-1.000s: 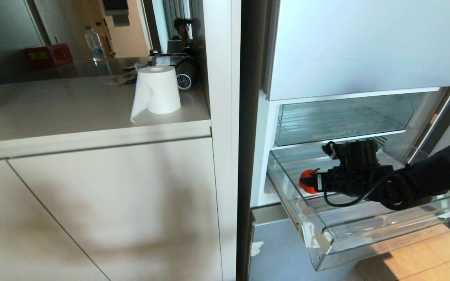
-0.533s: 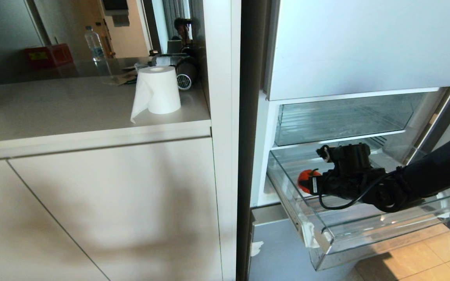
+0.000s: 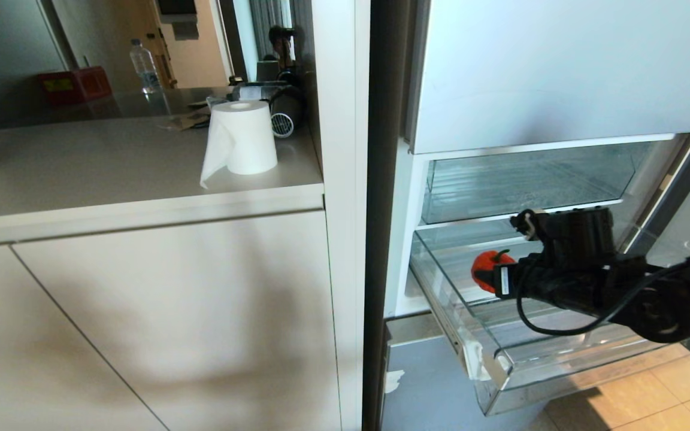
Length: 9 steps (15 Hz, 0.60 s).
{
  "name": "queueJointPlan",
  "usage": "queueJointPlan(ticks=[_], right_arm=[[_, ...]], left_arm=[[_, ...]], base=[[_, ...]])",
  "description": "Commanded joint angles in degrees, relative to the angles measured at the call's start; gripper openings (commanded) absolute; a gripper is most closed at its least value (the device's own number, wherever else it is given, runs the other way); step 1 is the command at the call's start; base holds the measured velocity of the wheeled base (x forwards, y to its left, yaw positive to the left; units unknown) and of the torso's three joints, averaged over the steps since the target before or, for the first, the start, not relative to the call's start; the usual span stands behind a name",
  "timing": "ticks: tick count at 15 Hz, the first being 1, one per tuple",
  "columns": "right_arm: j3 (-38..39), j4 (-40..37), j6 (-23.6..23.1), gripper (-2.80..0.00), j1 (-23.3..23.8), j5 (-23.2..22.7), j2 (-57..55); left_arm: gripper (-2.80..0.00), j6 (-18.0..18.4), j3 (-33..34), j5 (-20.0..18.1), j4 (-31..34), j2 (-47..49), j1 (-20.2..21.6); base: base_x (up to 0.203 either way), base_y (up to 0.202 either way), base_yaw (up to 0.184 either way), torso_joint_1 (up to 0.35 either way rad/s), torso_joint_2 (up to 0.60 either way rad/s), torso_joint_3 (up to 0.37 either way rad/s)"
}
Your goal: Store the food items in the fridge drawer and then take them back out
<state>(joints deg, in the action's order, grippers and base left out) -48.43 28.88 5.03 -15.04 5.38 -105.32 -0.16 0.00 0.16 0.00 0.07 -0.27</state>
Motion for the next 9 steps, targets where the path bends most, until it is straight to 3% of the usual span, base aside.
queueJointPlan(ticks=[1, 5, 9], right_arm=[[5.07, 0.25, -0.05, -2.8, -0.45, 0.08, 13.02], [13.82, -1.61, -0.12, -2.8, -0.69, 1.55, 34.83], [23.36, -10.3, 0.33, -2.8, 0.85, 4.25, 59.19]], left_arm=[[-2.8, -0.02, 0.0, 0.02, 0.0, 0.01, 0.0], [-2.8, -0.02, 0.0, 0.02, 0.0, 0.01, 0.0], [-2.8, -0.02, 0.0, 0.02, 0.0, 0.01, 0.0]], base=[[0.0, 0.0, 0.0, 0.0, 0.0, 0.0], [0.0, 0.0, 0.0, 0.0, 0.0, 0.0], [0.0, 0.0, 0.0, 0.0, 0.0, 0.0]])
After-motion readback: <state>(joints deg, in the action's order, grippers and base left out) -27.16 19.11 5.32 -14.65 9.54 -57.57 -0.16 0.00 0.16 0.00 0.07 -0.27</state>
